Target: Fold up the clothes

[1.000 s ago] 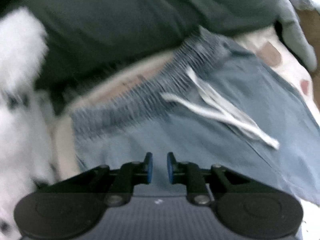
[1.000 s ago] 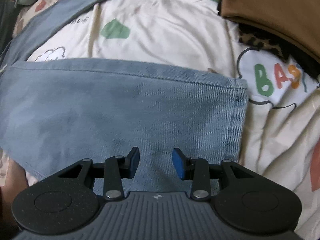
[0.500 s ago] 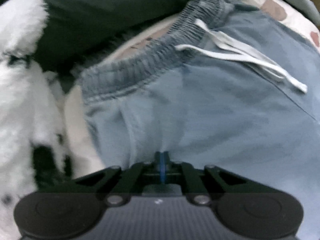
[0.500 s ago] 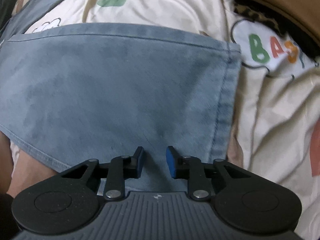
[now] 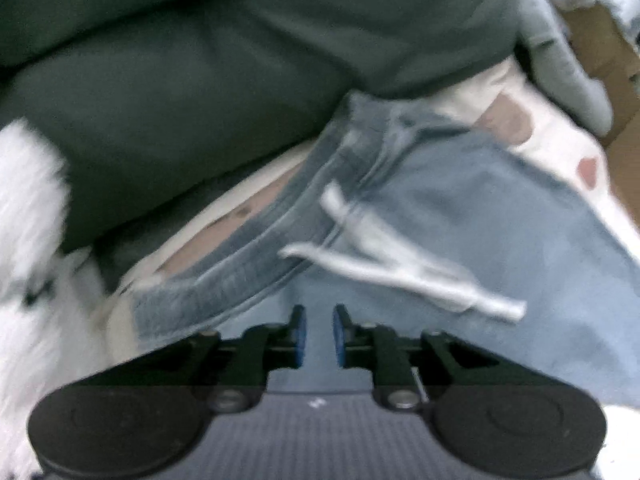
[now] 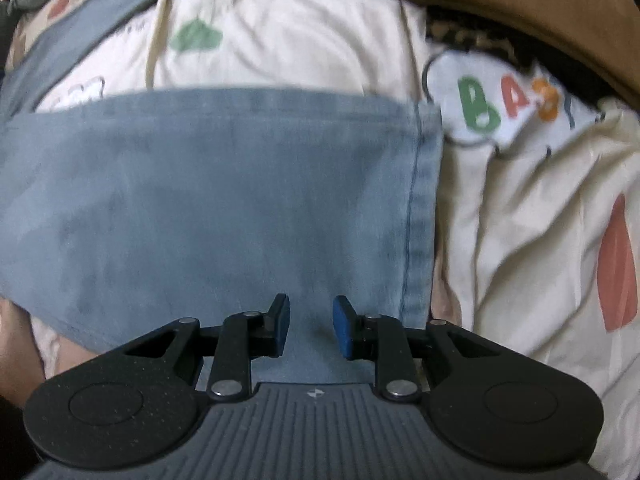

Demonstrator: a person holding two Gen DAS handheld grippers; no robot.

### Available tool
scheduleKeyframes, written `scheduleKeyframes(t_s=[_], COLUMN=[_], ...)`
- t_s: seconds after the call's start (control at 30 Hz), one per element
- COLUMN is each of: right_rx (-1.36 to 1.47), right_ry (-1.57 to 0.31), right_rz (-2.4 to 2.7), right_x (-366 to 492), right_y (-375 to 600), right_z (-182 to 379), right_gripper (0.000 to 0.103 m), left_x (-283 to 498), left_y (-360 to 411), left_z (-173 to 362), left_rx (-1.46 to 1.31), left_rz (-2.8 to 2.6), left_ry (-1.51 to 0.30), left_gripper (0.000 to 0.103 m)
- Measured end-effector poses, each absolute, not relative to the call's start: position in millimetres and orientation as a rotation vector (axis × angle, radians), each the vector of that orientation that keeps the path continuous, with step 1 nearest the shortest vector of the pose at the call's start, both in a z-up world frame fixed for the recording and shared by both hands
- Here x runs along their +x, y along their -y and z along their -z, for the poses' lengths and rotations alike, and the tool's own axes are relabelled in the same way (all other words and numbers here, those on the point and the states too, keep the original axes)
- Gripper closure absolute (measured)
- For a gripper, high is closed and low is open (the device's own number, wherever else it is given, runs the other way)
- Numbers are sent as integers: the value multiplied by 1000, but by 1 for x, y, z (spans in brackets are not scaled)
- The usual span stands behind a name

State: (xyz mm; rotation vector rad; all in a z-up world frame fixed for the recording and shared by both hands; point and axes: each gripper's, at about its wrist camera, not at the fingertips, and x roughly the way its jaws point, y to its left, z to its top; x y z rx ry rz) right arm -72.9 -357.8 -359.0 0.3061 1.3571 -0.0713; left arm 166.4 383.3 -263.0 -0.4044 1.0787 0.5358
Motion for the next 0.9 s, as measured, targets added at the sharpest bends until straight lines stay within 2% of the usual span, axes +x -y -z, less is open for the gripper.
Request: scheduleKeyframes(t_s=[0.13,0.2,0.3,0.63,0.9], right_rx=[317,324,325,320,298], right_ry=[-1356,-1371,-1404,-1409,-1432], right_rz=[80,74,57,35,15], right_x=[-61,-54,-52,-55,-50], right_y=[365,362,358,362,360], right_z=[361,367,376,380,381], right_gripper=[73,73,72,74,74], left_x=[206,225,253,319,336], left_y=[-381,-376,-368,-355,-392], left_z=[267,273,284,339,344], left_rx=[-434,-446,-451,-492,-461], left_rz=[-468,-412,-360,-336,-482], left_ry=[-1061,-1055,-1064,-1100,-1047], left_gripper=[82,72,63,62,66])
